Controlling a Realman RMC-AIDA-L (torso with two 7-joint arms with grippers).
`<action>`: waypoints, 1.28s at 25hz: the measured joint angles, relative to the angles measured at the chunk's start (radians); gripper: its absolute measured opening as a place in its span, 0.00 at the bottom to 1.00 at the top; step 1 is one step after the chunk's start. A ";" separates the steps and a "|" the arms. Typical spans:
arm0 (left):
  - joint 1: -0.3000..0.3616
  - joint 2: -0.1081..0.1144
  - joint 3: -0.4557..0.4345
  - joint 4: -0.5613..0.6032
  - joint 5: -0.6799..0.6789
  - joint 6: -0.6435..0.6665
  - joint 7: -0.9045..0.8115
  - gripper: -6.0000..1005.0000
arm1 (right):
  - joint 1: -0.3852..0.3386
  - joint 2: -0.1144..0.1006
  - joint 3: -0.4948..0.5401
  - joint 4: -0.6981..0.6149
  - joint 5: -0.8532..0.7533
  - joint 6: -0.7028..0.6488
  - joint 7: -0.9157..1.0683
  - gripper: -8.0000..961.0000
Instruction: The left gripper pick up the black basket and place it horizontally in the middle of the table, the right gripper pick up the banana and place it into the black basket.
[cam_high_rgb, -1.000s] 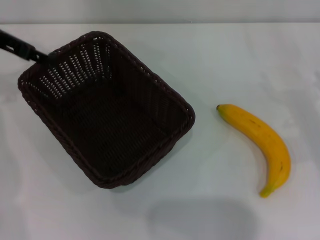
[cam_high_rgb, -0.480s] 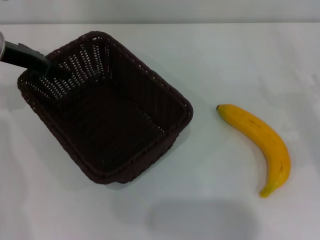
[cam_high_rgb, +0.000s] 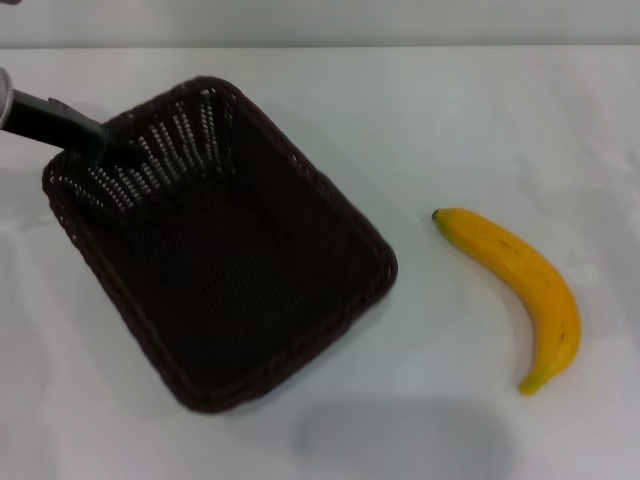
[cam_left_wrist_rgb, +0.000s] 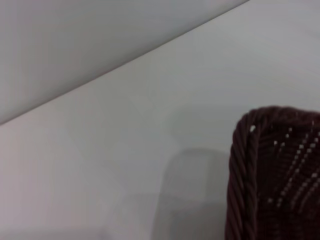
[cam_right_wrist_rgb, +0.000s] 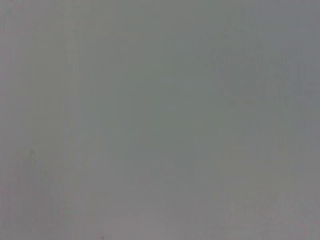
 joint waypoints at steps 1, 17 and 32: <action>0.001 0.004 0.000 0.010 -0.006 -0.026 -0.011 0.44 | 0.000 0.000 0.000 0.000 0.000 0.000 0.000 0.89; 0.102 0.069 -0.229 0.212 -0.152 -0.304 -0.151 0.20 | 0.000 -0.005 0.007 0.001 0.000 -0.003 -0.001 0.89; 0.273 0.067 -0.260 0.219 -0.493 -0.264 -0.212 0.20 | 0.007 -0.006 0.008 0.009 0.000 -0.008 -0.008 0.89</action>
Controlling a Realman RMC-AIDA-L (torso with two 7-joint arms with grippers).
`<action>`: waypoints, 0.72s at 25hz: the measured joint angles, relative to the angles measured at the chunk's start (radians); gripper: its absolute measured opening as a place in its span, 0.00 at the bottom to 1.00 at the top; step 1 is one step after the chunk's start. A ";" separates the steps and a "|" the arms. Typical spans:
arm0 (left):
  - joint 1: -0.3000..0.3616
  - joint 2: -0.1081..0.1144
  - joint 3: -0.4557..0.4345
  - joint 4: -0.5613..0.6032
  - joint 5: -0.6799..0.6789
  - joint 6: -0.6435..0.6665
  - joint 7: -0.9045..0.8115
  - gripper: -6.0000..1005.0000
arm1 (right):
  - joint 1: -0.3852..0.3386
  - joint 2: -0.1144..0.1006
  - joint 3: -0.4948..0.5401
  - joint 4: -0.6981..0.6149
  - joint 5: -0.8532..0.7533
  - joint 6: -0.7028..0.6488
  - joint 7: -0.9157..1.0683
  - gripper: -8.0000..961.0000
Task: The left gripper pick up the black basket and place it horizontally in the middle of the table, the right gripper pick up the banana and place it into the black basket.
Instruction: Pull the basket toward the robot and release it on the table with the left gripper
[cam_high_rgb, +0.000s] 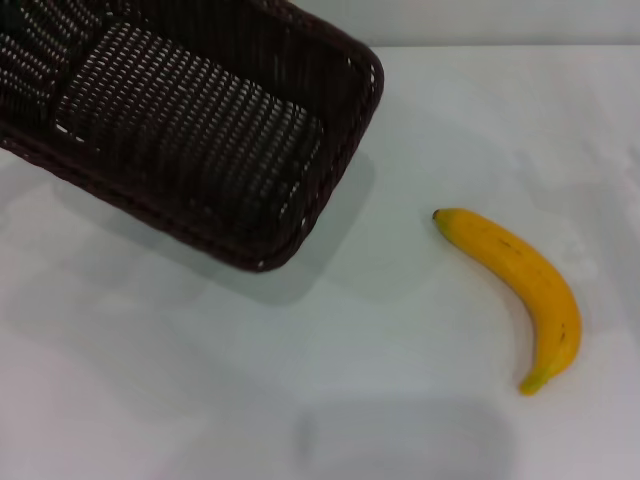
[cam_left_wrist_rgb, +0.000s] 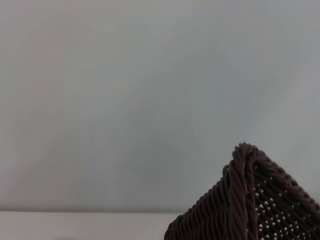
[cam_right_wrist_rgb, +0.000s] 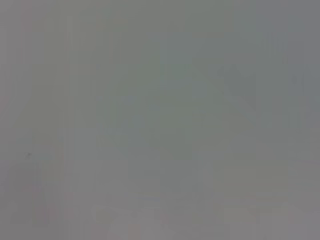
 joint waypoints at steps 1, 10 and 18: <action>0.015 -0.013 -0.001 -0.001 -0.023 0.025 0.001 0.20 | 0.001 0.000 0.000 0.001 0.000 0.000 0.000 0.89; 0.111 -0.183 -0.002 -0.008 -0.213 0.236 0.068 0.20 | 0.025 -0.007 0.000 0.003 0.000 -0.006 -0.004 0.89; 0.131 -0.299 -0.002 -0.082 -0.323 0.333 0.132 0.20 | 0.067 -0.008 -0.001 0.006 -0.003 -0.039 -0.069 0.89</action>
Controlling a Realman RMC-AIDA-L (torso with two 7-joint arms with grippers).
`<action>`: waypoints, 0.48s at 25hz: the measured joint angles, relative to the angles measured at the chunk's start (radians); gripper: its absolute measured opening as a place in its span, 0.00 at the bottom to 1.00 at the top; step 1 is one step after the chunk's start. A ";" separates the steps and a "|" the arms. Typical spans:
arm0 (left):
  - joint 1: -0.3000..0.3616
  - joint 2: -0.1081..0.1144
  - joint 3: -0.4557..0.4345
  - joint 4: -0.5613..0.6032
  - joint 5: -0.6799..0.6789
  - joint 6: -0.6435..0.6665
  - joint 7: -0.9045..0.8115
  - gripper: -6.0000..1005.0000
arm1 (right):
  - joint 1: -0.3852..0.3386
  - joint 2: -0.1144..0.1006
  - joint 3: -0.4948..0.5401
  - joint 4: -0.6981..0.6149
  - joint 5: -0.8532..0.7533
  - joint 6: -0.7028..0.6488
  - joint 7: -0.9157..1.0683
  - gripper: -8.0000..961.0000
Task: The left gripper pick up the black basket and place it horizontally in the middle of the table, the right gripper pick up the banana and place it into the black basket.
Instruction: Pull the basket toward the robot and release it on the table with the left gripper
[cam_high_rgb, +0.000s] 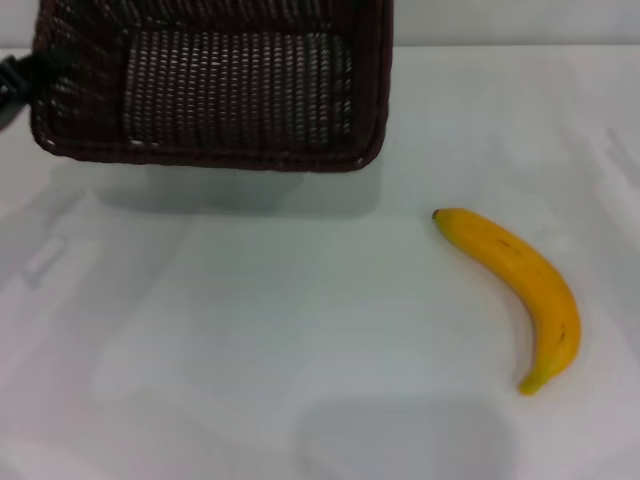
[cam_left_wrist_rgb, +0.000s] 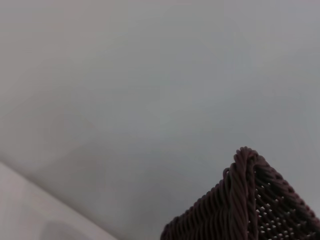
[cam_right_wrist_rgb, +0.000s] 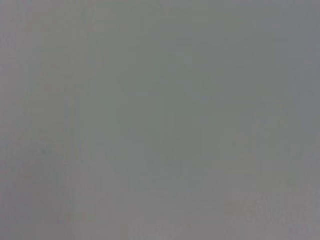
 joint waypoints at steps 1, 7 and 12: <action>0.000 -0.004 0.000 -0.017 -0.012 0.006 0.008 0.20 | 0.004 0.000 0.000 0.000 -0.001 -0.003 -0.005 0.89; -0.001 -0.010 0.006 -0.127 -0.083 0.018 0.059 0.20 | 0.024 -0.001 -0.001 0.023 -0.004 -0.047 -0.030 0.89; 0.000 -0.013 0.013 -0.172 -0.086 0.016 0.069 0.20 | 0.035 -0.003 0.001 0.027 -0.005 -0.059 -0.039 0.89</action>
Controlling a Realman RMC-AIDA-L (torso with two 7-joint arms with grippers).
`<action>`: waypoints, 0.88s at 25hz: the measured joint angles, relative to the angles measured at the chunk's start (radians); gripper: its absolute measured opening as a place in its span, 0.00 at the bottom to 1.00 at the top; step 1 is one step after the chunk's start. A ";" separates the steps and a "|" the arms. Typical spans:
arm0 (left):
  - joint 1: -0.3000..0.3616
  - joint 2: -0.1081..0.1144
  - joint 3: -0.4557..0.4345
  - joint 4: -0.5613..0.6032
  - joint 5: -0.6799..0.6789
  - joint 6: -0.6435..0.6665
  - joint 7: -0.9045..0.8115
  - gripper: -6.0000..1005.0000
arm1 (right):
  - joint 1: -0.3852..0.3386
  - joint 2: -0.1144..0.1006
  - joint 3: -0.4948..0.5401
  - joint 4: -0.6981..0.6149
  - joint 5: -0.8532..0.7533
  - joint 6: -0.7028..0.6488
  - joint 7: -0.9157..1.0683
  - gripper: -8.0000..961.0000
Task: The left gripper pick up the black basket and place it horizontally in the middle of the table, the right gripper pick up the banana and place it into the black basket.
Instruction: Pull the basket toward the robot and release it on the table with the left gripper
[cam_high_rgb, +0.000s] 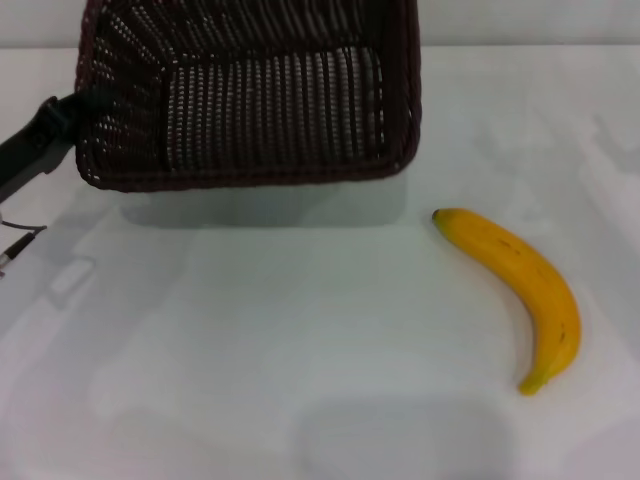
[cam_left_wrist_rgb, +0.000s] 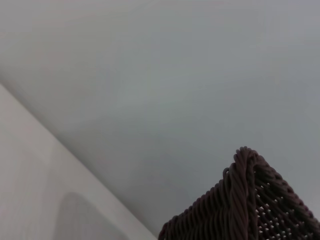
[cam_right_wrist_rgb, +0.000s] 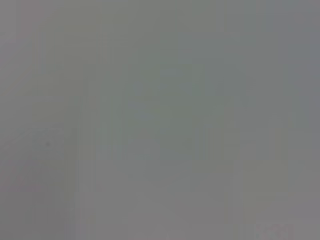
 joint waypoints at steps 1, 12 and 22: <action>0.000 0.000 0.001 -0.005 0.002 -0.003 0.000 0.20 | 0.001 0.000 0.000 0.000 0.000 -0.002 -0.005 0.89; 0.008 -0.001 0.010 -0.015 0.026 -0.018 -0.039 0.22 | -0.003 0.000 0.000 0.000 0.004 -0.005 -0.015 0.89; 0.015 0.001 0.015 -0.033 0.026 -0.043 -0.084 0.30 | -0.010 0.001 0.000 -0.001 0.008 0.001 -0.016 0.89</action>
